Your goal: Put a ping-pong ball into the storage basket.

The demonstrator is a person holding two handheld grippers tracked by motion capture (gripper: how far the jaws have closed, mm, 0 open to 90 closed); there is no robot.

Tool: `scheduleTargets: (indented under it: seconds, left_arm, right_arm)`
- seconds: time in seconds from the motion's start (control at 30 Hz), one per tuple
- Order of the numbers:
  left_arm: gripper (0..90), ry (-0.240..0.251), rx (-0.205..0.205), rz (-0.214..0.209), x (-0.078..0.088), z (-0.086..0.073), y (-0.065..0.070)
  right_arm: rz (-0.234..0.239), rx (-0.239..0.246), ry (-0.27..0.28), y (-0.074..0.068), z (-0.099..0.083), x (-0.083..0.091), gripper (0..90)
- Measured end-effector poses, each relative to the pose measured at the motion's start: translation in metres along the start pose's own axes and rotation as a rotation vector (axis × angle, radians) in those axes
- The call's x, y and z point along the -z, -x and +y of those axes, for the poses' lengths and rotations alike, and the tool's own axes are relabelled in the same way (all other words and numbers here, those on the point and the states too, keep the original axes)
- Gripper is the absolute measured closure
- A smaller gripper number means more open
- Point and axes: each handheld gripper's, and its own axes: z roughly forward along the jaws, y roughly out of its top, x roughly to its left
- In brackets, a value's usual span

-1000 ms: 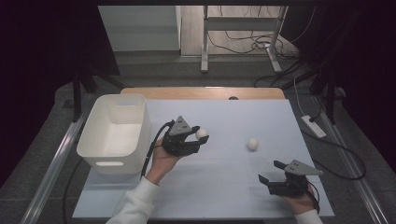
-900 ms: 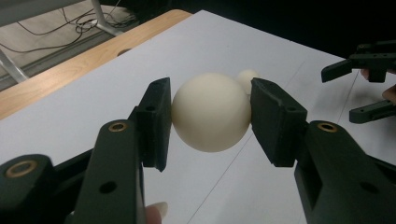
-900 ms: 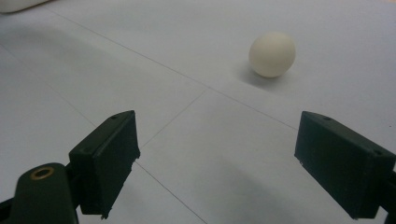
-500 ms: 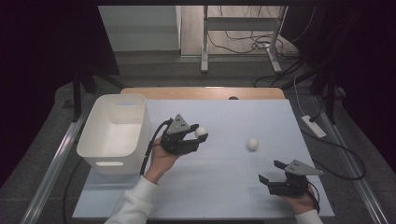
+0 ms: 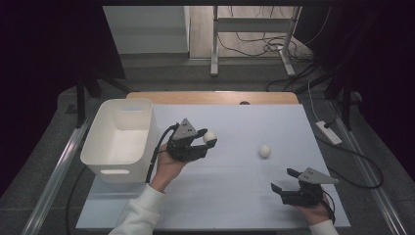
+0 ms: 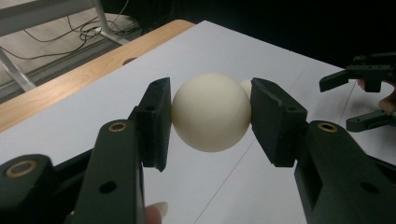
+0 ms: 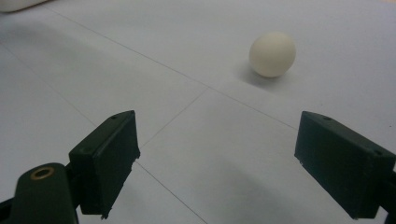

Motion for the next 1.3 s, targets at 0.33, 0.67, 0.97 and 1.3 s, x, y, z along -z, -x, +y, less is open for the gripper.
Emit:
scheduleTargets:
  seconds: [0.33, 0.67, 0.97, 1.3]
  left_arm:
    - [50.2, 0.003, 0.002, 0.003, 0.0019, 0.0001, -0.0009]
    - [50.2, 0.005, 0.005, 0.006, 0.0029, 0.0000, -0.0023]
    - [50.2, 0.003, -0.001, 0.005, 0.0019, -0.0001, -0.0008]
    - [50.3, 0.010, 0.001, 0.007, 0.0030, -0.0007, -0.0018]
  right_arm:
    - [0.003, 0.000, -0.001, -0.0002, 0.0000, -0.0002, 13.8]
    - [0.003, 0.000, -0.004, 0.0001, -0.0004, -0.0006, 13.8]
    - [0.002, 0.003, -0.006, 0.0001, -0.0005, -0.0007, 13.8]
    - [0.002, 0.003, -0.008, 0.0004, -0.0008, -0.0011, 13.8]
